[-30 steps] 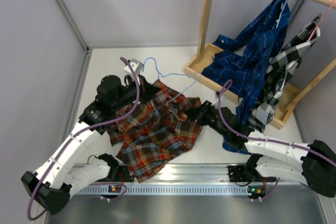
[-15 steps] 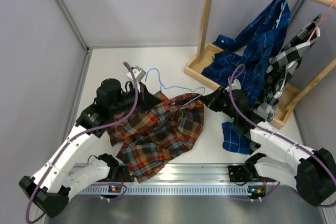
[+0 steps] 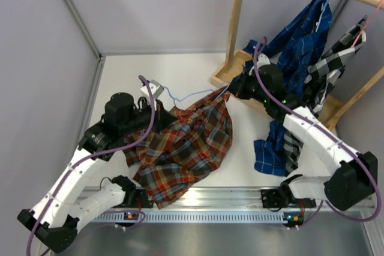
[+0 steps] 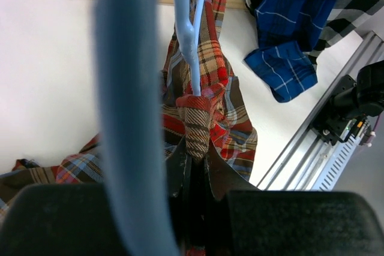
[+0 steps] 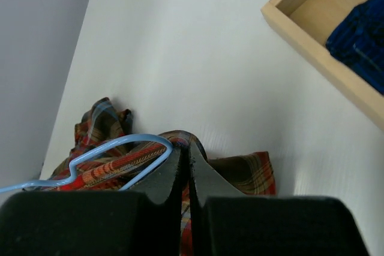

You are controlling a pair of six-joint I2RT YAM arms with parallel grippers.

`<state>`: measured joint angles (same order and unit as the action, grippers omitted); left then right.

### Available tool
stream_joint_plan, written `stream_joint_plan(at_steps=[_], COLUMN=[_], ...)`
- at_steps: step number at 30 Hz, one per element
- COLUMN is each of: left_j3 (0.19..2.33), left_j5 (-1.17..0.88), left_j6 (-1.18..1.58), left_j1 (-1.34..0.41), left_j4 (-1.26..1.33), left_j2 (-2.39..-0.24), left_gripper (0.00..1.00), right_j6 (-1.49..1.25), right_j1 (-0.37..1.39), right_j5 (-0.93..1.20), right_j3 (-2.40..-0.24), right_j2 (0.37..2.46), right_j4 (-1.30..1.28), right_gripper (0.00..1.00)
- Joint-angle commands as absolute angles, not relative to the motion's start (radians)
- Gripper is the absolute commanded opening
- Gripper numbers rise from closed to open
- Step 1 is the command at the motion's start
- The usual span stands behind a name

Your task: Place the shirt on the hanger

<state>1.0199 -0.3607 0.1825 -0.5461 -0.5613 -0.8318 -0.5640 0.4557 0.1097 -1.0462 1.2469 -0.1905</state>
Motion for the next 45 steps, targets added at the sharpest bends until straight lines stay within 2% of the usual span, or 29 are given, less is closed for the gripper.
stream_joint_plan(at_steps=[1, 7, 13, 19, 23, 27, 29, 34, 38, 39, 40, 41, 42, 44, 45], left_j3=[1.065, 1.065, 1.063, 1.081, 1.168, 1.281, 1.286, 1.305, 1.306, 1.301, 1.295, 1.278, 1.267, 1.250, 1.249], left_j5=[-0.356, -0.360, -0.399, -0.393, -0.381, -0.233, -0.145, -0.061, -0.292, -0.443, -0.533, -0.629, -0.840, -1.010, -1.052], left_j6=[0.121, 0.064, 0.046, 0.041, 0.058, 0.161, 0.222, 0.267, 0.356, 0.365, 0.367, 0.364, 0.365, 0.351, 0.341], left_j1=[-0.546, -0.546, -0.545, -0.555, -0.560, -0.561, -0.560, -0.540, -0.412, -0.397, -0.388, -0.387, -0.388, -0.390, -0.393], left_j4=[-0.733, -0.758, -0.773, -0.815, -0.818, -0.755, -0.623, -0.407, -0.191, -0.142, -0.086, -0.033, 0.095, 0.169, 0.169], left_j2=[-0.818, -0.821, -0.818, -0.919, -1.043, -1.100, -1.088, -1.084, -1.138, -1.153, -1.184, -1.199, -1.213, -1.259, -1.273], left_gripper=[0.00, 0.00, 0.00, 0.00, 0.00, 0.00, 0.00, 0.00, 0.00, 0.00, 0.00, 0.00, 0.00, 0.00, 0.00], right_j6=[-0.401, -0.261, -0.221, 0.013, 0.138, -0.015, -0.174, -0.415, -0.486, -0.483, -0.459, -0.439, -0.408, -0.316, -0.293], right_j1=[0.413, 0.396, 0.370, 0.569, 0.750, 0.772, 0.775, 0.785, 0.795, 0.795, 0.795, 0.793, 0.793, 0.788, 0.781], right_j5=[-0.064, -0.117, 0.057, -0.231, -0.423, -0.283, -0.224, -0.224, -0.137, -0.085, -0.028, 0.076, 0.116, 0.109, 0.079], right_j3=[-1.190, -1.336, -1.384, -1.552, -1.614, -1.565, -1.523, -1.303, -1.149, -1.091, -1.071, -1.063, -1.075, -1.107, -1.124], right_j2=[1.292, 1.382, 1.407, 1.446, 1.502, 1.448, 1.399, 1.217, 1.148, 1.126, 1.114, 1.108, 1.091, 1.053, 0.976], right_j4=[-0.241, -0.293, -0.256, -0.374, -0.416, -0.410, -0.370, -0.284, -0.203, -0.131, -0.103, -0.094, -0.100, -0.219, -0.263], right_gripper=[0.00, 0.00, 0.00, 0.00, 0.00, 0.00, 0.00, 0.00, 0.00, 0.05, 0.15, 0.35, 0.37, 0.41, 0.46])
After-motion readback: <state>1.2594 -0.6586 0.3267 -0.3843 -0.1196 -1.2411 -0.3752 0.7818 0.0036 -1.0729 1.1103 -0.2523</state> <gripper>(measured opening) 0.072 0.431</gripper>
